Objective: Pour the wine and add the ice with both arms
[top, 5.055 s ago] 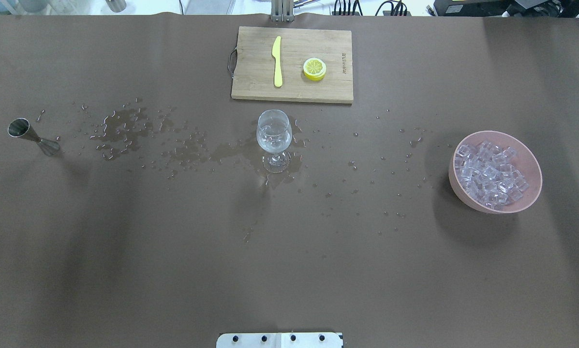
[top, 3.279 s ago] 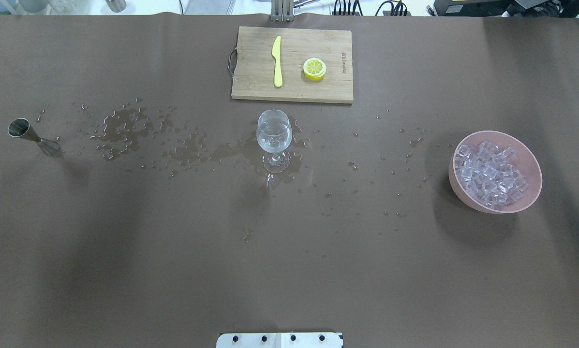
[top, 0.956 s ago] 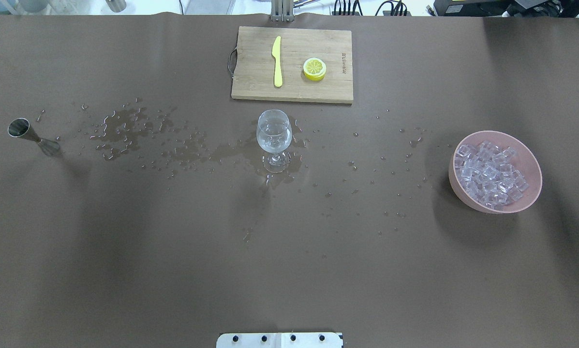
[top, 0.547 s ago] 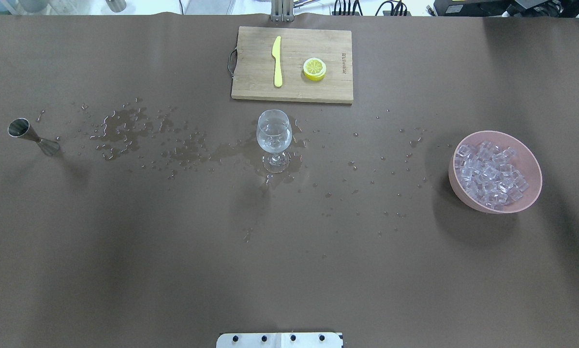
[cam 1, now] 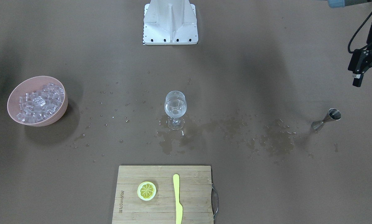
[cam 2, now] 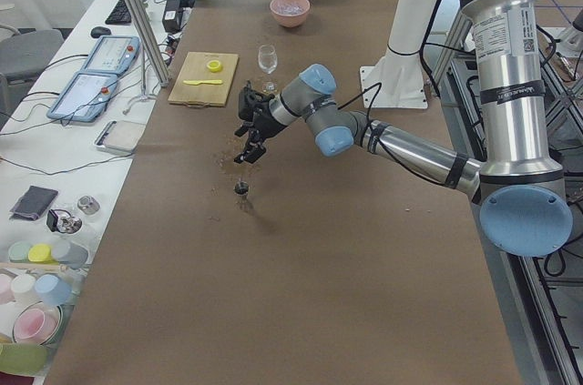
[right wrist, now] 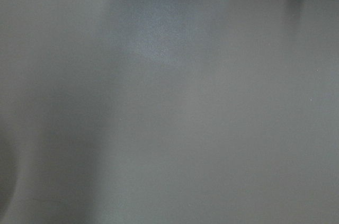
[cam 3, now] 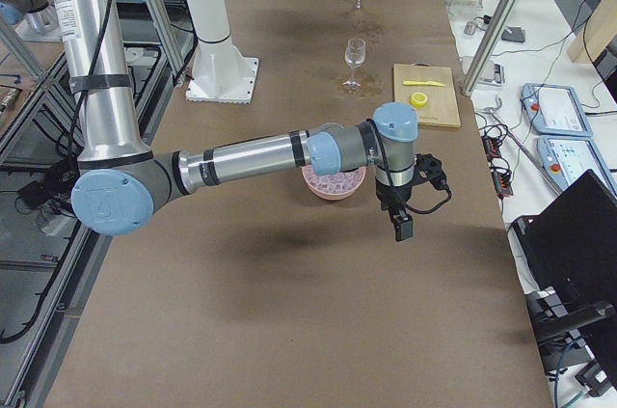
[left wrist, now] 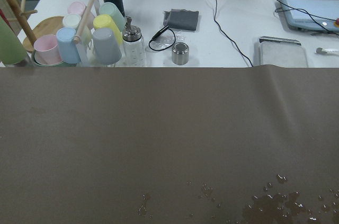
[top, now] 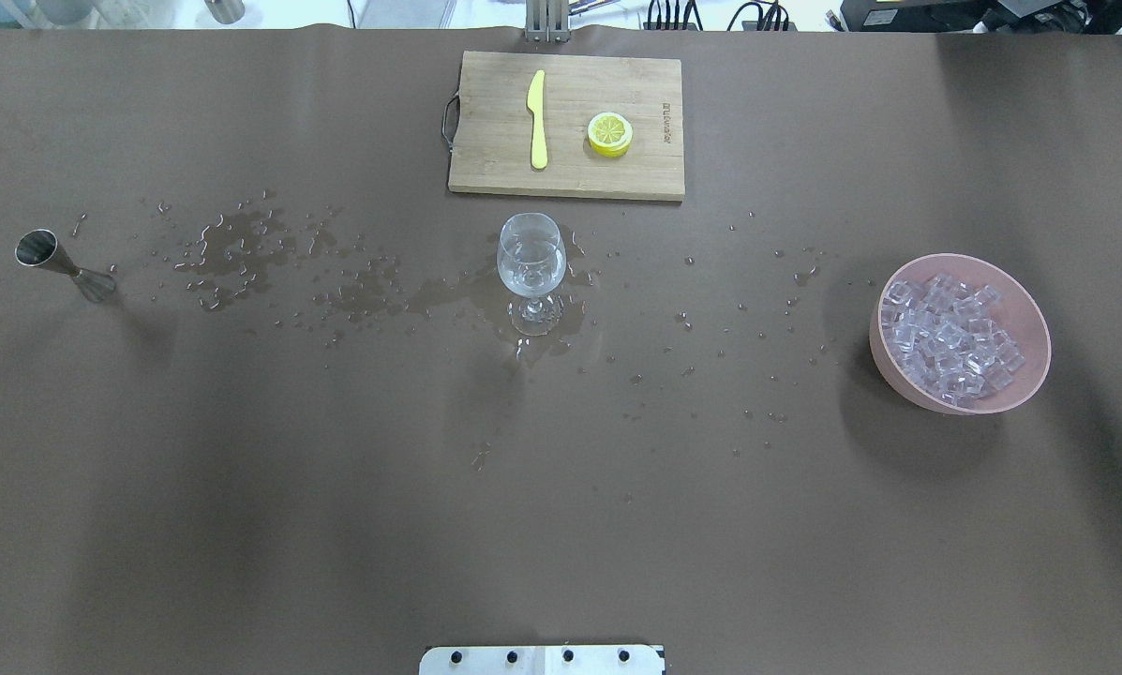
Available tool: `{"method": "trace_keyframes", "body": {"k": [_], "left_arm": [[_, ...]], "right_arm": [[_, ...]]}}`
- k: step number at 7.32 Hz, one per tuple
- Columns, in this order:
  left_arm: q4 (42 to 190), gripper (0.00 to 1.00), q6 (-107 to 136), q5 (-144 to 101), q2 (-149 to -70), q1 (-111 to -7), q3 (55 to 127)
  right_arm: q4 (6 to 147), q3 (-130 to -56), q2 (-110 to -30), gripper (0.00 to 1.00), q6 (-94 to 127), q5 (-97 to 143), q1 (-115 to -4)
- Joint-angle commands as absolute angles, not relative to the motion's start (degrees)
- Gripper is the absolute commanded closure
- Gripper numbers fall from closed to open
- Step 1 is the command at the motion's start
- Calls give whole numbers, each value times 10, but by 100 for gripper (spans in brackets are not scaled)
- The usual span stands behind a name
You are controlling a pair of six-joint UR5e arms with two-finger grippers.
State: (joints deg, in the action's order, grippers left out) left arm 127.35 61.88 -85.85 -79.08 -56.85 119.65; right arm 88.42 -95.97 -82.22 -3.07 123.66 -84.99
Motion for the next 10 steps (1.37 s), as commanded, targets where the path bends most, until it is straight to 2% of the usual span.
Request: {"method": "trace_keyframes", "body": {"k": [1, 5, 10], "left_arm": [[1273, 1, 737, -694, -779, -486, 1193], [1272, 1, 878, -486, -786, -394, 1111], [1274, 1, 938, -375, -864, -334, 957]], "right_arm": [[884, -960, -824, 0, -31, 1236, -850], [884, -959, -824, 0, -31, 1236, -850], [884, -958, -824, 0, -32, 1236, -850]]}}
